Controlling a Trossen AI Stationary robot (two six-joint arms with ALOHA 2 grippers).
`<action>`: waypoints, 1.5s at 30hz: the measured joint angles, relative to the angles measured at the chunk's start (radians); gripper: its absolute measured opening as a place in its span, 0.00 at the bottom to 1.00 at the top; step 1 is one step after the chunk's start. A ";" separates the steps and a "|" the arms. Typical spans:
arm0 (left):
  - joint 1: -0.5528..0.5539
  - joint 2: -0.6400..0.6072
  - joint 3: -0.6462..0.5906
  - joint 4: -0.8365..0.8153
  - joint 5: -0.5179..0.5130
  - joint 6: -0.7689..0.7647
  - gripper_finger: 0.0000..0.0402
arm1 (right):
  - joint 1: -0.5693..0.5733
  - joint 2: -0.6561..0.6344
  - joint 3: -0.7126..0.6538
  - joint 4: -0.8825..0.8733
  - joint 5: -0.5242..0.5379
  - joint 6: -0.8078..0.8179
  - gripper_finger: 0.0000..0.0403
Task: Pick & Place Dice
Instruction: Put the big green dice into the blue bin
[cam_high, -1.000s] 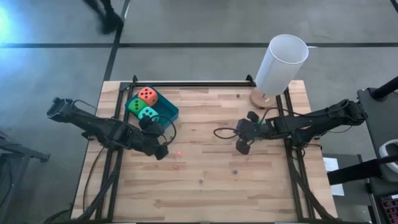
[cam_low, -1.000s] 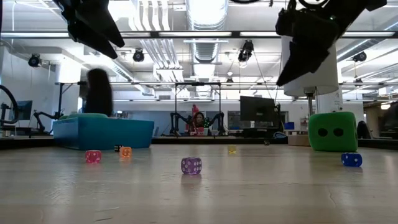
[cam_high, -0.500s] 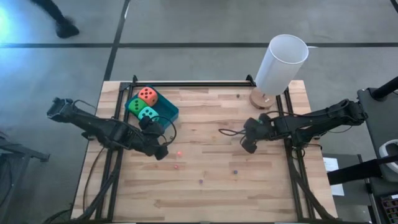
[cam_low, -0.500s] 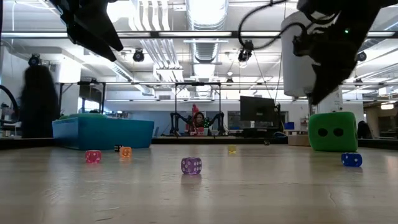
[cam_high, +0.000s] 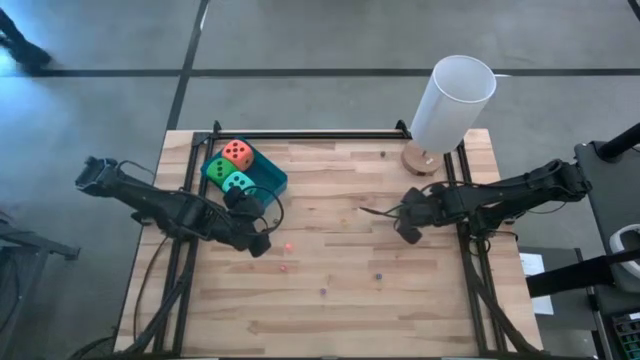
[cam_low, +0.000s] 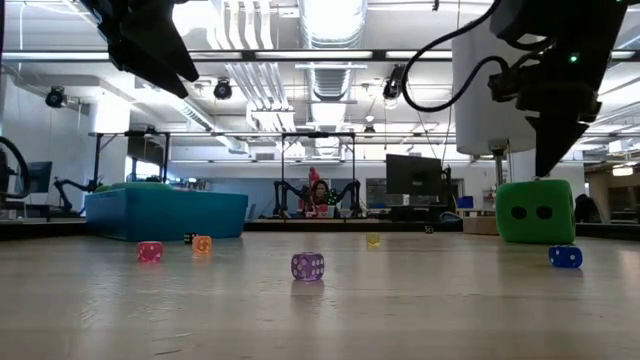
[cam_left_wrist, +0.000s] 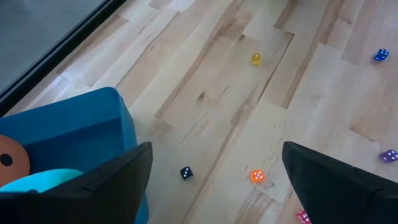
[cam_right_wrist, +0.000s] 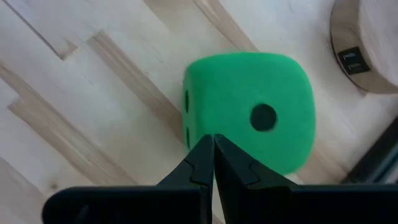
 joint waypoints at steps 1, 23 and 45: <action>0.000 0.000 0.000 0.000 0.000 0.000 0.89 | 0.000 -0.003 0.000 -0.013 -0.001 0.003 0.02; 0.000 0.000 0.001 0.004 0.000 0.000 0.91 | 0.000 -0.017 -0.013 -0.126 -0.098 0.179 0.02; 0.000 0.000 0.001 0.013 0.000 0.000 0.90 | -0.026 0.139 -0.066 0.047 0.023 0.131 0.02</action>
